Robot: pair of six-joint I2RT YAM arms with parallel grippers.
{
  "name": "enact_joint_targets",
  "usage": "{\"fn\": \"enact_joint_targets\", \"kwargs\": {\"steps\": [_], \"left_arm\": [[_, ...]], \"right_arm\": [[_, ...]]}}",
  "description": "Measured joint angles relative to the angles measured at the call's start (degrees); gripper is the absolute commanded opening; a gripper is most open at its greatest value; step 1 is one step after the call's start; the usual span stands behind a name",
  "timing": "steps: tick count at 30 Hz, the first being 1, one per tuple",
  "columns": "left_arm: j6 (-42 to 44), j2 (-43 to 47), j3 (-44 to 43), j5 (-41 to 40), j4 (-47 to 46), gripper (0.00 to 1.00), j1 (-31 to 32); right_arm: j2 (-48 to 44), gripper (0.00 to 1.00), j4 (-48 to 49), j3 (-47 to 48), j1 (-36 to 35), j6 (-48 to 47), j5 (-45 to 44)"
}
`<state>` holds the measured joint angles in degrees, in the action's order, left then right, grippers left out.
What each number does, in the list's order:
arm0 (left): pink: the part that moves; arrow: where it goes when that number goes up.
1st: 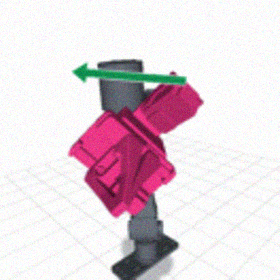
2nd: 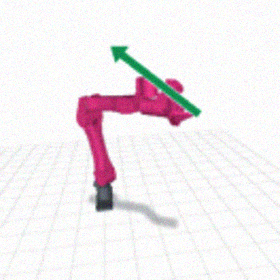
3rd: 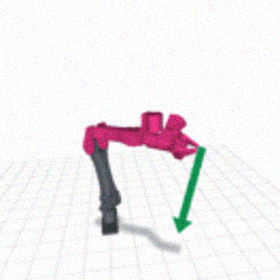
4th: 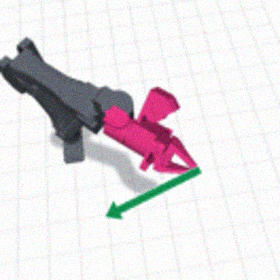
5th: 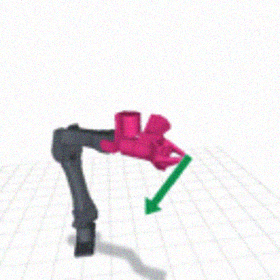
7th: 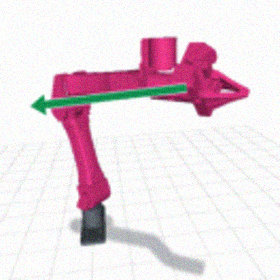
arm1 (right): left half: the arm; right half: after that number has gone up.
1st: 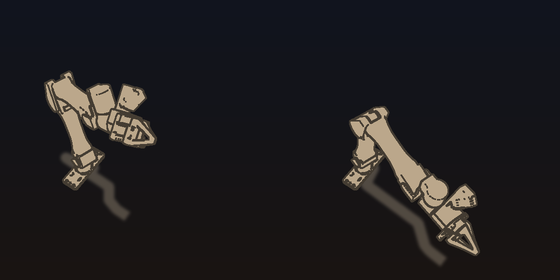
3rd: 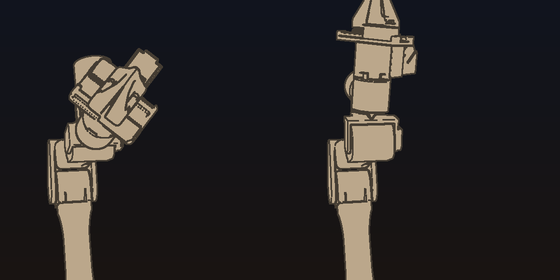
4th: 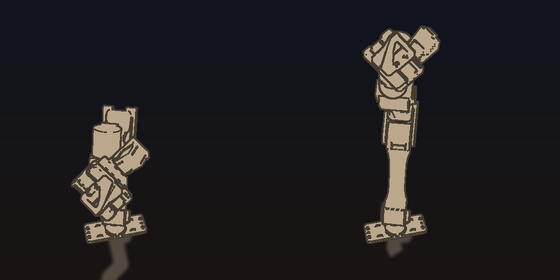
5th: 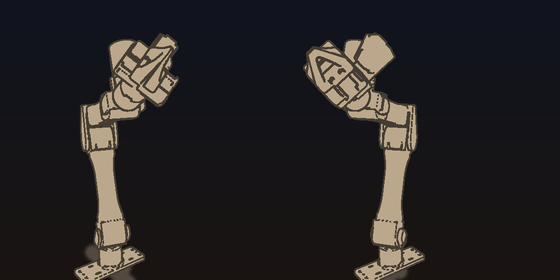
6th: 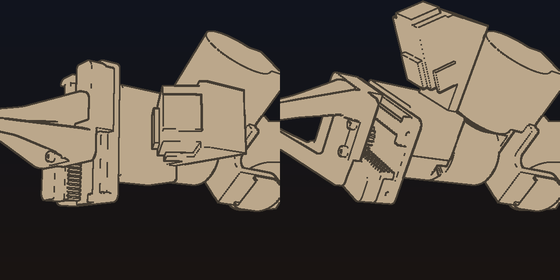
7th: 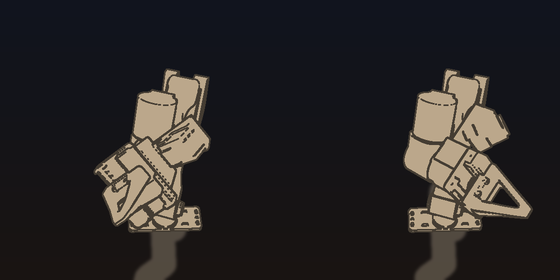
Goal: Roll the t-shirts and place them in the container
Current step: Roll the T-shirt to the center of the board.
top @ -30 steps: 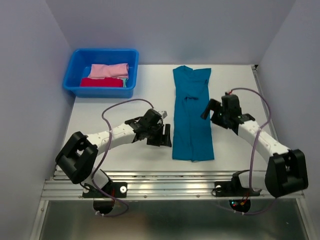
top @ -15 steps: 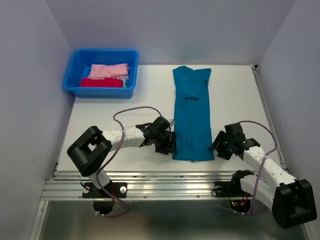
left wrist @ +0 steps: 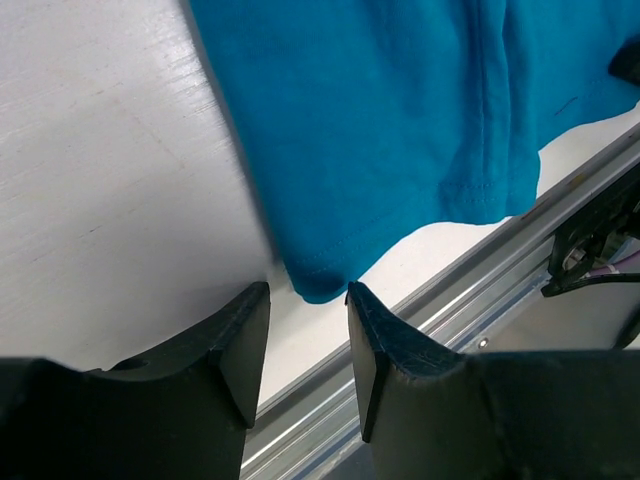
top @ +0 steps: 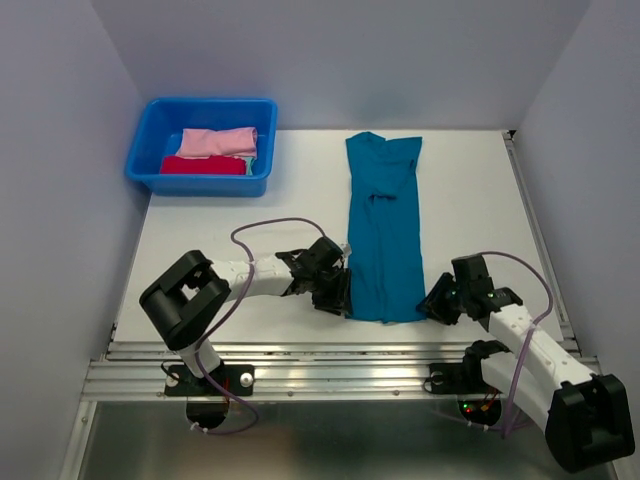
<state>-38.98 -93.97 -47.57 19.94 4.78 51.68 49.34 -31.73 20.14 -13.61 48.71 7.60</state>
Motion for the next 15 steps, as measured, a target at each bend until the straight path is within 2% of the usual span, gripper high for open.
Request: {"fn": "enact_joint_targets", "kwargs": {"steps": [6, 7, 10, 14, 15], "left_arm": [[-0.1, -0.9, -0.2, 1.2, -0.9, 0.46, 0.0], [-0.1, -1.0, -0.2, 1.3, -1.1, 0.43, 0.1], [0.0, -1.5, -0.4, 1.6, -1.2, 0.27, 0.1], [-0.1, -2.6, -0.6, 1.9, -1.1, 0.0, 0.1], [0.0, -2.7, -0.8, 2.1, -0.9, 0.0, 0.1]], "right_arm": [[-0.7, 0.39, -0.2, -0.3, 0.0, 0.5, 0.4], [-0.7, 0.39, -0.4, -0.3, 0.0, 0.6, 0.4], [-1.6, 0.39, -1.5, -0.3, 0.0, 1.1, 0.3], [-3.3, 0.31, -3.8, -0.4, 0.0, 1.9, -0.3], [-3.6, 0.29, -4.3, -0.4, 0.0, 2.1, -0.4]]}}
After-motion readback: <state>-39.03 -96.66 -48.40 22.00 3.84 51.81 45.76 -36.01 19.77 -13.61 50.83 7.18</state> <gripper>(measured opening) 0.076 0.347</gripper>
